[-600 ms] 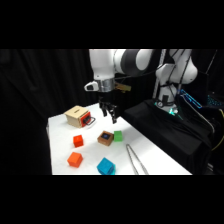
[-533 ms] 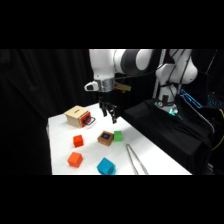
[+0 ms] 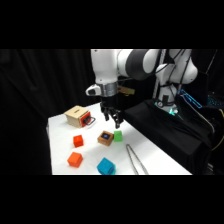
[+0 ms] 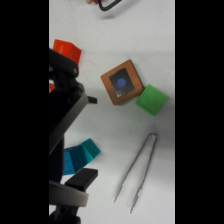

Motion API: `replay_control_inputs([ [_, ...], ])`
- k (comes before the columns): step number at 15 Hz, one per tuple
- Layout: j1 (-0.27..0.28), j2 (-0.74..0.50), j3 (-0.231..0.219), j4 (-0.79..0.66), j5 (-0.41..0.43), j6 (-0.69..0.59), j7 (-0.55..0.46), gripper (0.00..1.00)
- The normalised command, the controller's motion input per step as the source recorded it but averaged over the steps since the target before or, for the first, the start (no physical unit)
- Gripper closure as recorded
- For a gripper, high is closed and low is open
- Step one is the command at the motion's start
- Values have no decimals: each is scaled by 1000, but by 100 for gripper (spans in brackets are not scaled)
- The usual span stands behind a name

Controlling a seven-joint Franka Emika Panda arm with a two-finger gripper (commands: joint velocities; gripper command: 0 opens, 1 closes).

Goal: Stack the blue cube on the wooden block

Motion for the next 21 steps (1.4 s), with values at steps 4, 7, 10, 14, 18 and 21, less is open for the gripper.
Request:
replay_control_inputs([
  [4, 98, 220, 74, 256, -135, 139, 141, 0],
  [7, 70, 329, 30, 332, -151, 217, 121, 0],
  [10, 57, 334, 13, 359, -133, 160, 114, 0],
  [14, 52, 267, 16, 316, -90, 107, 99, 0],
  [18, 46, 212, 23, 232, -71, 99, 91, 0],
  [21, 24, 193, 31, 154, -57, 141, 54, 0],
])
